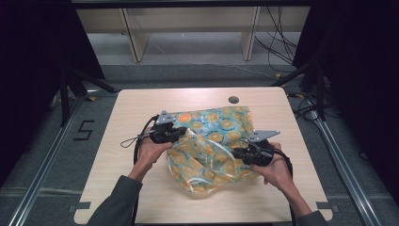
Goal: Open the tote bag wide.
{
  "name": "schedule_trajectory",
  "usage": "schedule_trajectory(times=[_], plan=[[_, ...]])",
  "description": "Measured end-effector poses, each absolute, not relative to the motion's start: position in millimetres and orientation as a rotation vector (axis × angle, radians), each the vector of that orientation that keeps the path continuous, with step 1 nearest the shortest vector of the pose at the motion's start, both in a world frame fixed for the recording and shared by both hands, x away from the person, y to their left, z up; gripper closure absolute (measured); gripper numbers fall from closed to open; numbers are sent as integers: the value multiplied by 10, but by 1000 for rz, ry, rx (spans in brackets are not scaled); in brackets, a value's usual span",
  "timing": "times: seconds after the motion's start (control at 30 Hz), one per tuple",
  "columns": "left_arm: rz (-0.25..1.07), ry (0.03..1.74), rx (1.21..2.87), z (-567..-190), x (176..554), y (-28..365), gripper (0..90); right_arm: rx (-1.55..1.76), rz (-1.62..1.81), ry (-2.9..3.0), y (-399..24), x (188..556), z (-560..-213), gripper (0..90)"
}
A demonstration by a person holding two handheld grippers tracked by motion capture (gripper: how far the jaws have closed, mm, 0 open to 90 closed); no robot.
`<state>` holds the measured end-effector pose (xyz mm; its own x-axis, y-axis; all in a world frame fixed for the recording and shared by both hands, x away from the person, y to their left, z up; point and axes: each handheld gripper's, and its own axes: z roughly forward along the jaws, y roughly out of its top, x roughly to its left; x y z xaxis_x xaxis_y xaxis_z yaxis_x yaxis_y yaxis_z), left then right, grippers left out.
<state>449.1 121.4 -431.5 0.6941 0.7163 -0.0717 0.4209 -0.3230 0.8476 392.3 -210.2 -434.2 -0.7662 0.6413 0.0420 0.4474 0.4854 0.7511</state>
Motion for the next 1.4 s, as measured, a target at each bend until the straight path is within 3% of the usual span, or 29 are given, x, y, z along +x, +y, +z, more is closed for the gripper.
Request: schedule_trajectory(times=[0.07,0.4,0.57,0.77,0.9,1.1,1.23,1.33,1.4], plan=[[398,891,1956,-4357,4512,1232,894,910,1155,2459,-2119,3982,-4307,900],[344,910,1979,-4454,4529,1271,864,980,1213,2360,-2107,4325,-4198,900],[267,862,2070,-4530,4475,1303,753,1069,1192,2330,-2129,4652,-4247,900],[246,886,2027,-4395,4347,1408,536,1075,1166,2334,-2110,4766,-4352,900],[263,883,1992,-4187,4183,1446,435,1087,1148,2343,-2115,4770,-4360,900],[350,744,2064,-3990,3646,1296,382,1078,1134,2340,-2151,4777,-4350,900],[377,695,2165,-4112,3526,1181,349,1071,1155,2350,-2139,4768,-4343,900],[458,720,2277,-4420,3668,1037,310,1091,1154,2349,-2114,4752,-4344,900],[472,716,2275,-4467,3747,1012,350,1083,1154,2359,-2113,4749,-4341,900]])
